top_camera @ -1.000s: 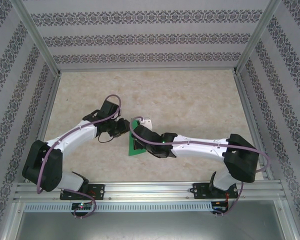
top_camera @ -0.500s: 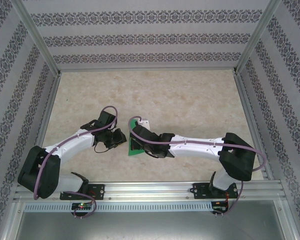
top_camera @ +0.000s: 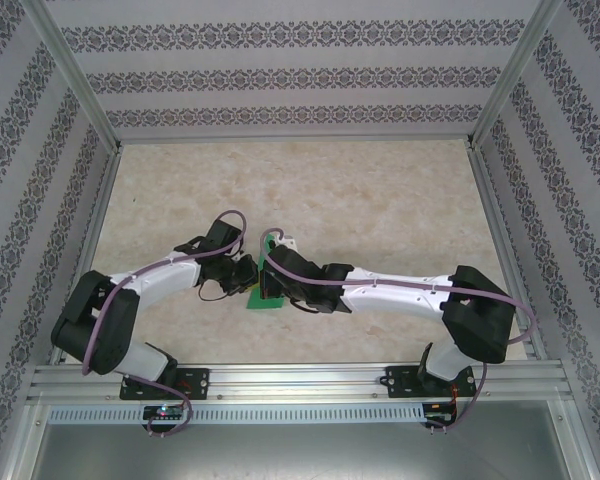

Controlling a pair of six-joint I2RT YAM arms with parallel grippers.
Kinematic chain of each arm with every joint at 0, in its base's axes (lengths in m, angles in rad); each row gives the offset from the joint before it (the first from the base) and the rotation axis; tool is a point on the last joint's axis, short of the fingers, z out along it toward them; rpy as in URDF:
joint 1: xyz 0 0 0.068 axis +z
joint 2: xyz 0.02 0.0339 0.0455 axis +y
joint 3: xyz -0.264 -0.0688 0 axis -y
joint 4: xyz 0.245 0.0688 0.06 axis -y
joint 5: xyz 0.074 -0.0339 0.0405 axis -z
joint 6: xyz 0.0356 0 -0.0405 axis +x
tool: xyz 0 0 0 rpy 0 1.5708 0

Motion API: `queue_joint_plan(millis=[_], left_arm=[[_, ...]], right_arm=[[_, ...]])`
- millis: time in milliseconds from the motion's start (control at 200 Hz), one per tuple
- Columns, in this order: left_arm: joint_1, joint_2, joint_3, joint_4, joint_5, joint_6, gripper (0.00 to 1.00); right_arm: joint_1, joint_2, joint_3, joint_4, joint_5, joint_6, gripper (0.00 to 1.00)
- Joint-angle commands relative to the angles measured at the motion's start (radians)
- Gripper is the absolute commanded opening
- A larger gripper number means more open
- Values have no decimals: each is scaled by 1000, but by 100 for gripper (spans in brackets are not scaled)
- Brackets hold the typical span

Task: Fold a paper plane with a square sheet of paper (pick it up from the middle)
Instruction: Fold the triangle a second time at the center of the table.

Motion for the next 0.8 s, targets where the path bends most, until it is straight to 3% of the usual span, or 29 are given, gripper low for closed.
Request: queue_joint_plan(millis=[0, 410, 545, 794], left_arm=[[-10, 30, 32, 71, 25, -23, 15], [-10, 58, 48, 78, 16, -15, 15], [-10, 65, 44, 93, 31, -18, 15], [-10, 74, 49, 99, 47, -17, 15]], right_arm=[[0, 25, 7, -37, -14, -38, 6], [11, 25, 14, -109, -25, -100, 35], [45, 13, 2, -106, 8, -154, 49], [130, 110, 56, -171, 135, -236, 60]])
